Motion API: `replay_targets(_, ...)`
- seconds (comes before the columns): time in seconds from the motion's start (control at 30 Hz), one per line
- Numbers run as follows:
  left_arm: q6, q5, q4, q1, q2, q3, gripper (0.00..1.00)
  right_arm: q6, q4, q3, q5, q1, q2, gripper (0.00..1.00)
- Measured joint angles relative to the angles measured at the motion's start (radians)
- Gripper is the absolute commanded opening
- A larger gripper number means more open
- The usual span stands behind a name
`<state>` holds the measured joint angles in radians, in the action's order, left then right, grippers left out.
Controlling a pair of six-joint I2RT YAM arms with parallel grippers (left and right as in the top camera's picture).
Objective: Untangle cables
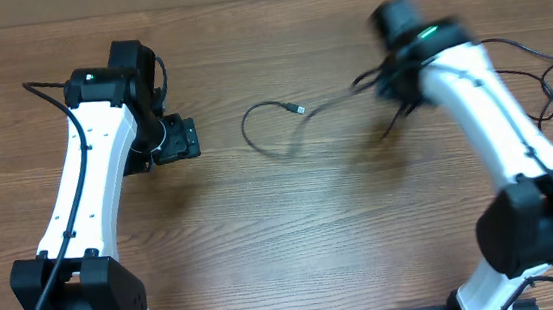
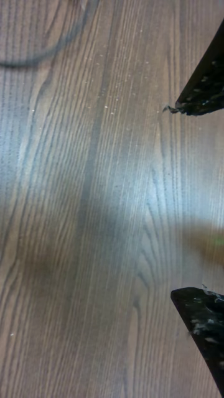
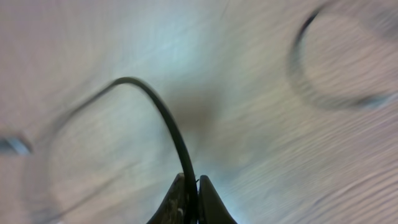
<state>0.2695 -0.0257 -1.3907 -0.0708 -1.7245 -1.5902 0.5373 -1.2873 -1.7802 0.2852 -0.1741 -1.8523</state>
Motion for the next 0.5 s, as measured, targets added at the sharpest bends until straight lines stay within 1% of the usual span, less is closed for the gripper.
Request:
replay_targets(0.13,0.0,0.0,0.0,0.0,0.0,0.0,0.88,-0.033,-0.021,-0.201,0.019,0.173,0.009,0.04)
replay_targets(0.27,0.0,0.0,0.0,0.0,0.0,0.0,0.88,-0.062,0.003,-0.341,0.001,0.361,0.011,0.04)
replay_targets(0.4,0.0,0.0,0.0,0.0,0.0,0.0,0.88,-0.081,0.03,-0.402,-0.04,0.501,0.013,0.04)
replay_targets(0.5,0.0,0.0,0.0,0.0,0.0,0.0,0.88,-0.076,0.045,-0.408,-0.055,0.58,0.017,0.04)
